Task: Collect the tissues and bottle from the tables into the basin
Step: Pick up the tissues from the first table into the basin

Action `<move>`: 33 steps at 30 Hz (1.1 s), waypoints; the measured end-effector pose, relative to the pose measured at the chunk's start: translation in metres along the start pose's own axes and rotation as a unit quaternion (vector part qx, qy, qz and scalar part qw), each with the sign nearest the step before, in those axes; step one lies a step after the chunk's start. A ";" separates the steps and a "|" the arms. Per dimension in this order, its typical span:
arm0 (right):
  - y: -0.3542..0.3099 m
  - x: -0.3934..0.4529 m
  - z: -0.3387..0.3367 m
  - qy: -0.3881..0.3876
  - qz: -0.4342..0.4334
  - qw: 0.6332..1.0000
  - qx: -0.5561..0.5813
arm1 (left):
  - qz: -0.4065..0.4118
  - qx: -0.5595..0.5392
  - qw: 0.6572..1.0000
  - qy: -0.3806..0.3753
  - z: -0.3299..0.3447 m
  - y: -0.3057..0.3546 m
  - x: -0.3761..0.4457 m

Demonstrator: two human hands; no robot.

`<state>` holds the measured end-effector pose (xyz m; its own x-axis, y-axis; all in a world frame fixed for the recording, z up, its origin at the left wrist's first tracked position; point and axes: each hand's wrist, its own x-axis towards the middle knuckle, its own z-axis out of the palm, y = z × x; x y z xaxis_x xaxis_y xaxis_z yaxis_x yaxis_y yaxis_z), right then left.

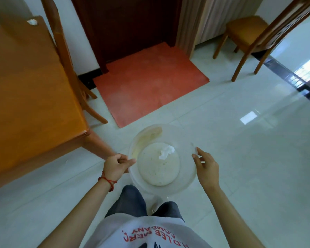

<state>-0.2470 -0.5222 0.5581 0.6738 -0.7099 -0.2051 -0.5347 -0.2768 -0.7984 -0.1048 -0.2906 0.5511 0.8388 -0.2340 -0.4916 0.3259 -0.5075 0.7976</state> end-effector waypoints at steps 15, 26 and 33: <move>-0.046 0.155 0.011 0.049 0.013 0.999 0.010 | 0.054 0.052 0.996 0.040 0.032 0.080 0.148; -0.100 0.283 0.025 0.030 -0.005 1.000 0.005 | 0.059 0.024 0.993 0.098 0.034 0.155 0.245; -0.123 0.390 0.036 -0.040 -0.050 0.998 -0.013 | 0.039 -0.026 0.977 0.206 0.051 0.199 0.303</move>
<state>0.0995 -0.7421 0.5558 0.7619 -0.6248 -0.1705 -0.4759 -0.3614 -0.8018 0.1919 -0.5044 0.5434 0.9627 0.0895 -0.2552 0.2674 -0.4562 0.8487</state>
